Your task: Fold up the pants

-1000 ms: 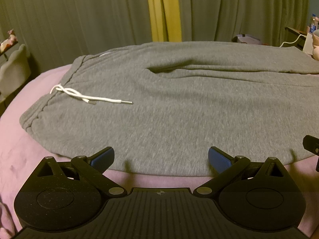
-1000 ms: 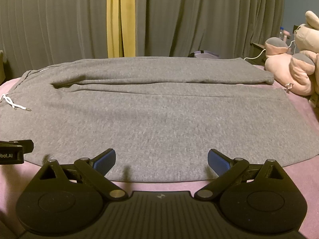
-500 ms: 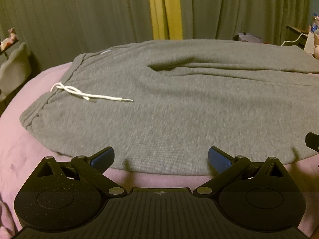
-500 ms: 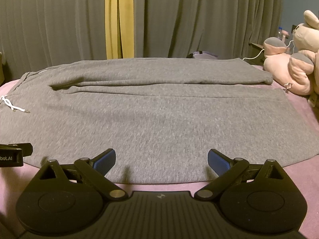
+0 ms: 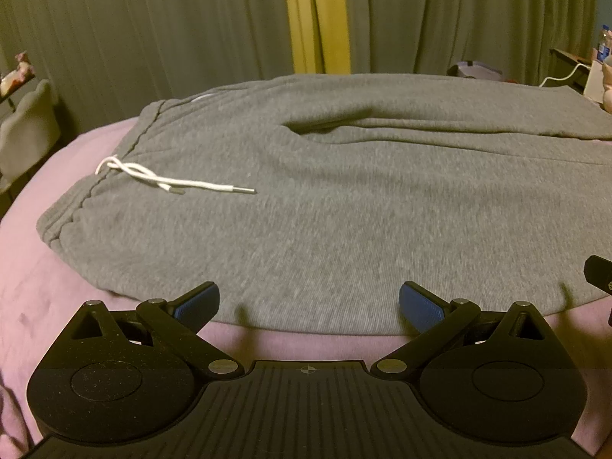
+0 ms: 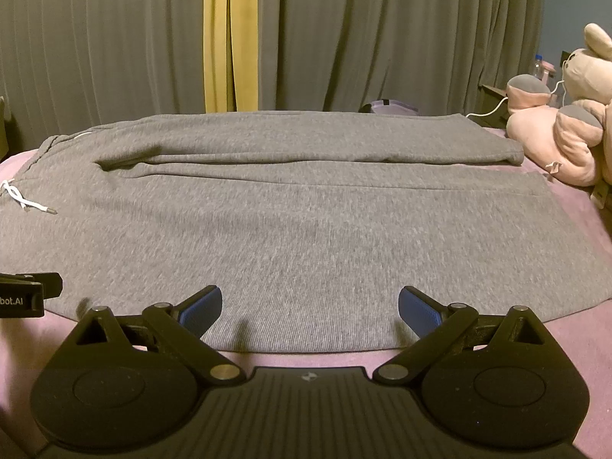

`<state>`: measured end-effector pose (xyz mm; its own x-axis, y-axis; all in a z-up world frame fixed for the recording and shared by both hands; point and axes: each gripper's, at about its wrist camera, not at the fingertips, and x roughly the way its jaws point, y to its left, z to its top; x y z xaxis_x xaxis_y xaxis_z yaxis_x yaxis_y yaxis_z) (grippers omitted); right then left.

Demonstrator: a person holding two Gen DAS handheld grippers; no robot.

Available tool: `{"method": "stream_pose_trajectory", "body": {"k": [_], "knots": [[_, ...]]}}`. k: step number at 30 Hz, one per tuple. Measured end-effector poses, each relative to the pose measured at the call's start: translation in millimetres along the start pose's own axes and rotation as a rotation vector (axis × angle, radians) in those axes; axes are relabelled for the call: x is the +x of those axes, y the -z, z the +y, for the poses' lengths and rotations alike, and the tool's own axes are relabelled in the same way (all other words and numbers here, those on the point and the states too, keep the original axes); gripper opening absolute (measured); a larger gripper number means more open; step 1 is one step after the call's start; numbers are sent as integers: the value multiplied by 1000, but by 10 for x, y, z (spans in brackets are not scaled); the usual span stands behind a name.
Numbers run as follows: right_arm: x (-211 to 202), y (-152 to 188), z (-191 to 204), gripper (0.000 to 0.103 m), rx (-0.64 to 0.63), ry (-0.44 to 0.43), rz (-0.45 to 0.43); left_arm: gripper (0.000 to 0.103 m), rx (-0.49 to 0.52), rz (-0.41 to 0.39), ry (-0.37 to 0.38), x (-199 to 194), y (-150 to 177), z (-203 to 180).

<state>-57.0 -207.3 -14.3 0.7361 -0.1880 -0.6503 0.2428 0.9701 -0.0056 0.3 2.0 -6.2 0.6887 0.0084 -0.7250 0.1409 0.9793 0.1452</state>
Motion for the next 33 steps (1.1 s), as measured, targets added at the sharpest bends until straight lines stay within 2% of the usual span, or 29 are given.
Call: {"method": "stream_pose_trajectory", "body": {"k": [33], "knots": [[37, 29, -29, 99, 14, 6, 2, 103, 1, 8, 4, 10, -21, 3]]}}
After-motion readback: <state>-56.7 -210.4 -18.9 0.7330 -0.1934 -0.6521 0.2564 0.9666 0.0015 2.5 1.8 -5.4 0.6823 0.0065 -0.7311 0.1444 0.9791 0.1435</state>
